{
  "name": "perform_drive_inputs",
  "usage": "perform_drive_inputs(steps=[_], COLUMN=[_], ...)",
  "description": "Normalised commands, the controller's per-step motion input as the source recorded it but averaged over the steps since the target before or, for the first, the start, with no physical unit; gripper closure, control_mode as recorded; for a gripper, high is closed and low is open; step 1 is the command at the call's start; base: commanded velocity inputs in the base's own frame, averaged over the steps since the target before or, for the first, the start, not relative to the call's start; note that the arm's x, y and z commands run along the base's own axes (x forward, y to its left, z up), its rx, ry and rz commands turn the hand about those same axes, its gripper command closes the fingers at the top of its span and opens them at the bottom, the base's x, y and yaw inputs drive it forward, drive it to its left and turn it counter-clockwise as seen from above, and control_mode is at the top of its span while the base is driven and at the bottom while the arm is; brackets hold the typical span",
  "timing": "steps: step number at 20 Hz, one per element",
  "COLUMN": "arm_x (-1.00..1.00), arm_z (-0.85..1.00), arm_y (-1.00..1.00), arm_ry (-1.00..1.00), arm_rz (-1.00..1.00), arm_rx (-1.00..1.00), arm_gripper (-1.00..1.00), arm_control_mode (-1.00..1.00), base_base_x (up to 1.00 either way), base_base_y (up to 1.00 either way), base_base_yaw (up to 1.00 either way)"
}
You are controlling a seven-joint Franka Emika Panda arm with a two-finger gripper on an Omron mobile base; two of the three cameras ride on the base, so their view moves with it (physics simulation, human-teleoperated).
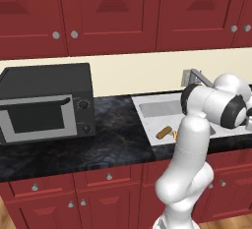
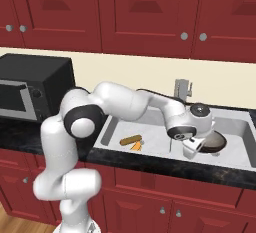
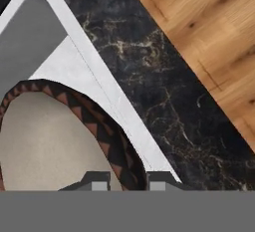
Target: Dump the hot dogs from the bowl so the bowl can be washed. Place the bowl in the sink after clearing the leftovers.
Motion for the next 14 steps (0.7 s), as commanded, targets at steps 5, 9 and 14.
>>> perform_drive_inputs(steps=[5, 9, 14], arm_x=[0.10, 0.08, 0.04], arm_z=[0.00, -0.17, -0.13], arm_y=[0.00, -0.07, -0.29], arm_ry=[0.00, 0.00, 0.00], arm_rz=[-0.02, 0.00, 0.00], arm_rx=[0.00, 0.00, 0.00], arm_gripper=[1.00, 1.00, 1.00], arm_control_mode=[-1.00, -1.00, -1.00], base_base_x=[0.00, 0.00, 0.00], base_base_y=[0.00, 0.00, 0.00], base_base_yaw=[0.00, 0.00, 0.00])
